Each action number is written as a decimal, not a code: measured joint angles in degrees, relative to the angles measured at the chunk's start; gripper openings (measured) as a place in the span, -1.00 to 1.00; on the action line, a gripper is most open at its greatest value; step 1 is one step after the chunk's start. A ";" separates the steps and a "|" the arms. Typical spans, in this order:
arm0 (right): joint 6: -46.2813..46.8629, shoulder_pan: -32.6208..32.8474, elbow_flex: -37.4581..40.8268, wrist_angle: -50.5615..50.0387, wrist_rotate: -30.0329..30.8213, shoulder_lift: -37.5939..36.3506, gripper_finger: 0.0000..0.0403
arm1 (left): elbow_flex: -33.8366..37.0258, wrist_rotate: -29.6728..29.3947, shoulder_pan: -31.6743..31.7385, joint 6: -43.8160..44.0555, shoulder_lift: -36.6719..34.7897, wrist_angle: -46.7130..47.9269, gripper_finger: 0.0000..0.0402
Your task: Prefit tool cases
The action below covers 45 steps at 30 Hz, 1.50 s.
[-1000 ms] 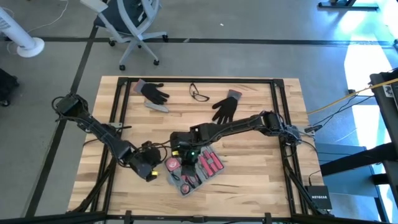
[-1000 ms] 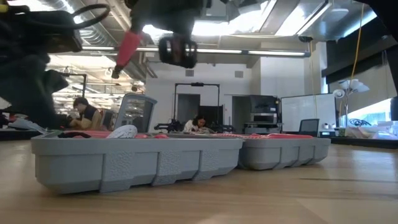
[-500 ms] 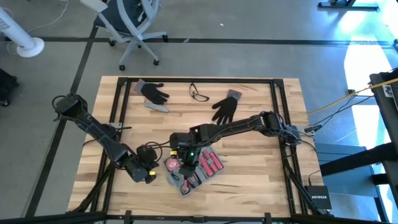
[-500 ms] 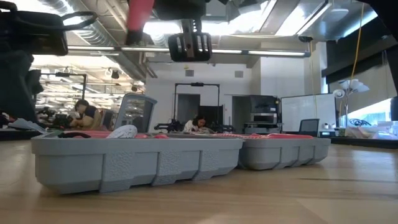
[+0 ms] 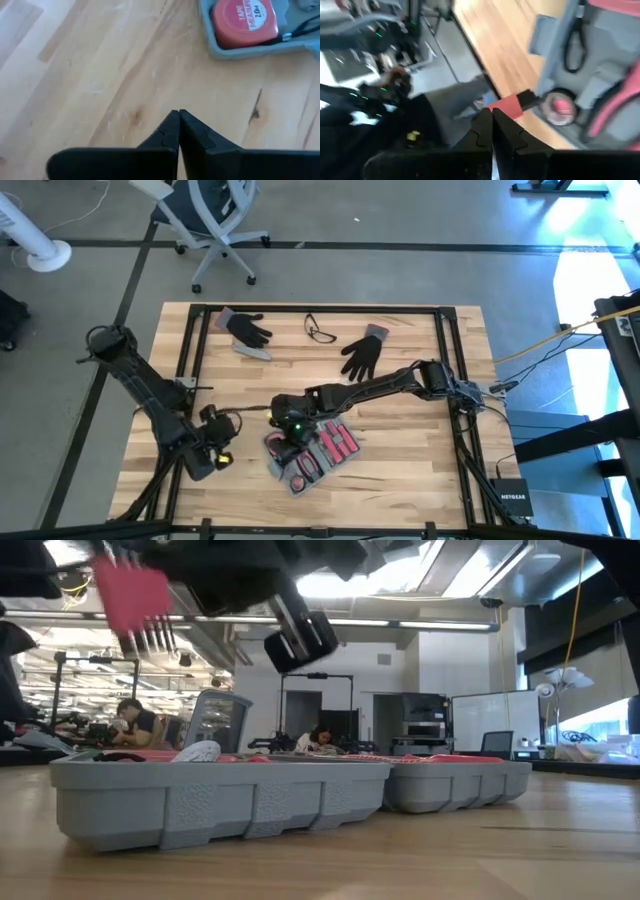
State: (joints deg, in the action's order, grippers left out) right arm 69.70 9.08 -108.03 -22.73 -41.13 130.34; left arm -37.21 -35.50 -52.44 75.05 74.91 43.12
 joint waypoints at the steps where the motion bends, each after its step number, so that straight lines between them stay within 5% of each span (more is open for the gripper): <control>1: 1.73 0.28 -0.06 0.71 0.10 0.11 -1.00 | 0.00 -0.19 -0.56 -0.03 -0.24 0.12 -1.00; 12: 16.27 3.61 -0.02 6.37 3.14 3.09 -1.00 | -0.03 -2.33 -6.89 2.91 -0.62 -0.51 -1.00; 19: 17.19 1.30 -0.06 7.14 3.06 3.04 -1.00 | -0.04 -4.57 -10.67 6.27 -0.61 -0.38 -1.00; 45: 20.48 -2.31 7.66 14.38 -11.14 2.80 -1.00 | -0.04 -7.58 -13.58 15.23 -0.41 0.02 -1.00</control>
State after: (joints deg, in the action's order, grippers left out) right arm 90.19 6.77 -100.37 -8.35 -52.26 133.14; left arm -37.26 -43.07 -66.02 90.28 74.50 43.13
